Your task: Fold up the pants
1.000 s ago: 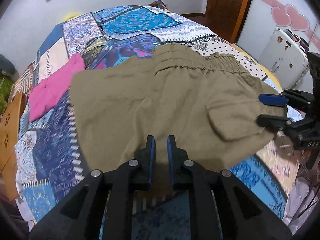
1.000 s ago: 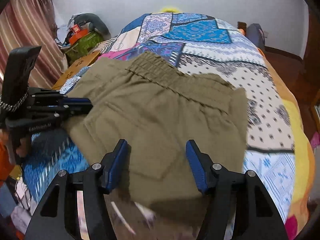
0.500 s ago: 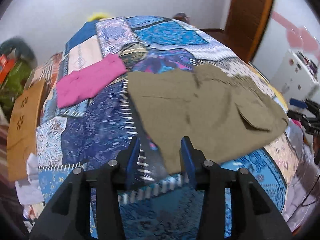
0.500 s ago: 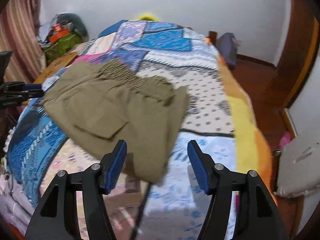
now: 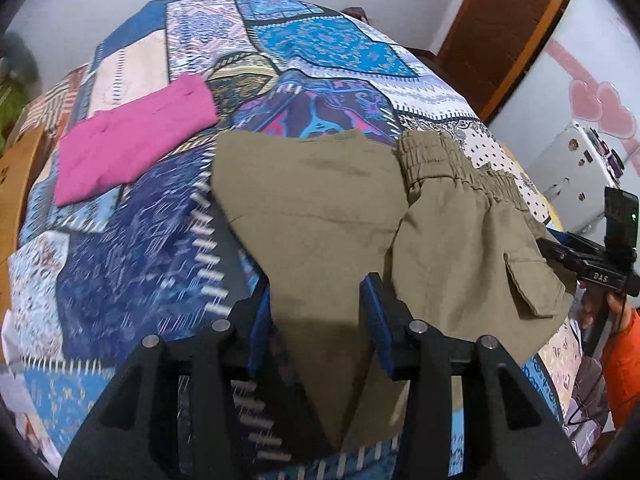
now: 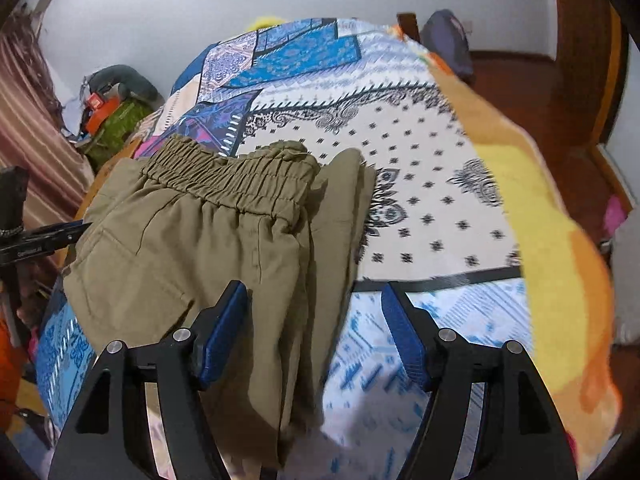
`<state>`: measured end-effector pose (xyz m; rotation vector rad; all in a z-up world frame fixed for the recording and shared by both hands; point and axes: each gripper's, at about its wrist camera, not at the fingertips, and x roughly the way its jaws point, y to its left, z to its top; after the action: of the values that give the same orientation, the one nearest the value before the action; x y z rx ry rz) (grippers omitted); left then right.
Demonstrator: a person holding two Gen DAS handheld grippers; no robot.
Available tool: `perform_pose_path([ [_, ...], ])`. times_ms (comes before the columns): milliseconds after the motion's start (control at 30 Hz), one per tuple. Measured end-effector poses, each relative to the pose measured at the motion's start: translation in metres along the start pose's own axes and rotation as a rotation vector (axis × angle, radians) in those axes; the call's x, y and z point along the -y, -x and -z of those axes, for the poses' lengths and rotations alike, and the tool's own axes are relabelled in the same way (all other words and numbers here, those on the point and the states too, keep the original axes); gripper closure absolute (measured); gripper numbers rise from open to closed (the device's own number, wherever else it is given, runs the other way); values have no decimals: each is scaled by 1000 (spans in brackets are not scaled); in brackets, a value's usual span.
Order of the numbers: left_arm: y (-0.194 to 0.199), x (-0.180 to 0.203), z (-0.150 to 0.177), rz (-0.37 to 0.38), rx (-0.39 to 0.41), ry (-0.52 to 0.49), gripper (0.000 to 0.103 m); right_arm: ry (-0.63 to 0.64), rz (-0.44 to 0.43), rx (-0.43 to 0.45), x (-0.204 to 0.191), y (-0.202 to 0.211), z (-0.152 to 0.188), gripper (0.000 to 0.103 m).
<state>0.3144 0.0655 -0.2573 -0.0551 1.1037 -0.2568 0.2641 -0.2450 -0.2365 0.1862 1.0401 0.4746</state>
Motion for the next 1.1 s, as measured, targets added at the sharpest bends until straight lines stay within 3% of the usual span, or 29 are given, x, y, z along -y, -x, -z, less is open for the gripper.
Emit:
perform_pose_path([
  [167,-12,5,-8,30,-11,-31,59,10,-29,-8,1,-14,-13,36],
  [233,-16,6,-11,30,-5,-31,61,15,-35,-19,1,-18,-17,46],
  [367,-18,3,-15,9,-2,-12,83,28,-36,-30,2,-22,-25,61],
  [433,-16,1,-17,5,2,5,89,41,-29,-19,1,-19,-27,75],
  [567,-9,10,-18,-55,27,-31,96,100,9,0,-8,-13,-31,83],
  [700,10,24,-20,-105,79,-67,99,117,13,21,-13,-2,-38,88],
  [1100,74,31,-35,-139,194,-50,100,236,0,113,-60,38,-67,91],
])
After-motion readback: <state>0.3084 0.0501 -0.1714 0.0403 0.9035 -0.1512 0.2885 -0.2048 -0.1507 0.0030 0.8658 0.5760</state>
